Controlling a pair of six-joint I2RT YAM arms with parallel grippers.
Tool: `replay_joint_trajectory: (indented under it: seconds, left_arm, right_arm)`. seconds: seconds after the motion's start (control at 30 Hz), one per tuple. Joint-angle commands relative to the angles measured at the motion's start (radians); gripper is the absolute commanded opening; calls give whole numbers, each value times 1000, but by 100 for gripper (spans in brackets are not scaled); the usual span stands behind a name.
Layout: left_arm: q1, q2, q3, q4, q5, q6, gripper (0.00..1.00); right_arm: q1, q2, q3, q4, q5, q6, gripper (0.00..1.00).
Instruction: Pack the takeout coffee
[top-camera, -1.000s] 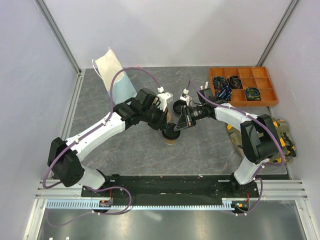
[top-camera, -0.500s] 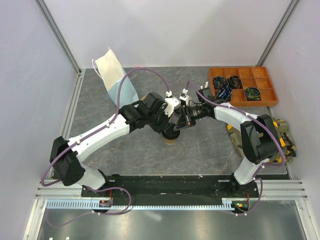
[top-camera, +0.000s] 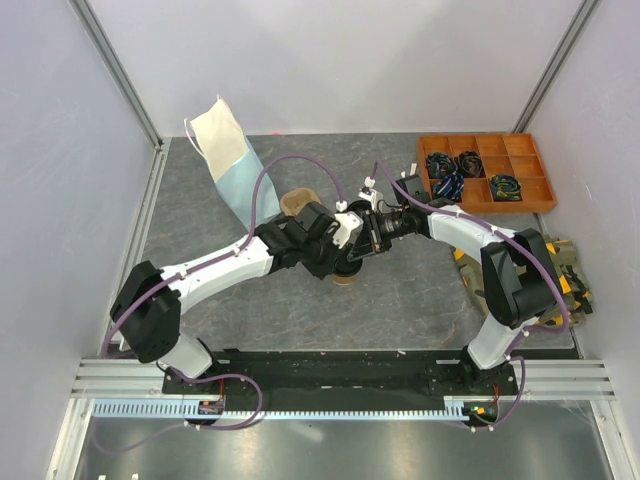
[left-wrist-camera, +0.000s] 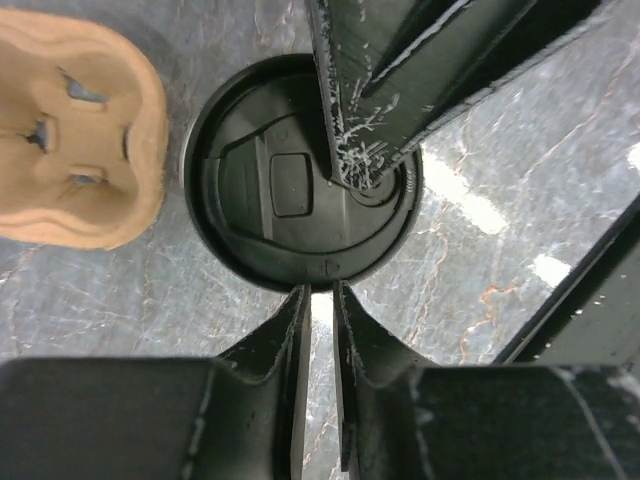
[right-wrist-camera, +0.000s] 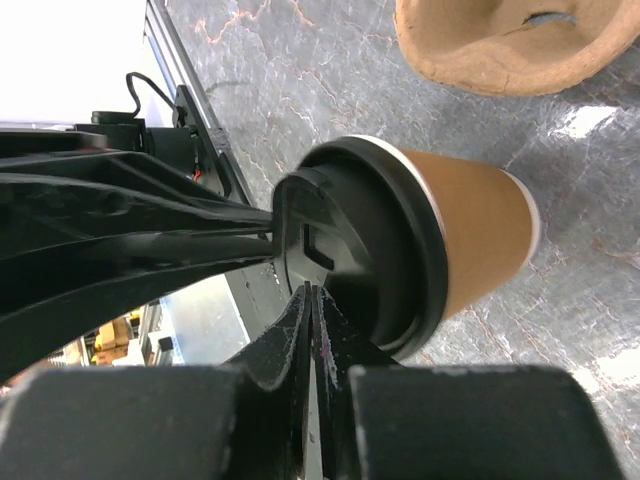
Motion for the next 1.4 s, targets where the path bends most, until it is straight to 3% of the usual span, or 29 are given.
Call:
replay_joint_trajectory:
  seconds: [0.0, 0.17, 0.47, 0.97, 1.37]
  left_arm:
    - [-5, 9, -32, 42, 31, -13, 23]
    - [-5, -54, 37, 0, 28, -6, 23]
    - [-5, -76, 165, -17, 20, -6, 45]
    - [-8, 90, -4, 92, -24, 36, 39]
    - [4, -85, 62, 4, 48, 22, 39]
  right_arm:
    - [5, 38, -23, -18, 183, -66, 9]
    - [5, 40, -23, -18, 180, -64, 9]
    - [7, 49, -22, -18, 175, -56, 9]
    - [7, 77, -25, -18, 163, -53, 9]
    - [7, 65, 4, -16, 123, -40, 10]
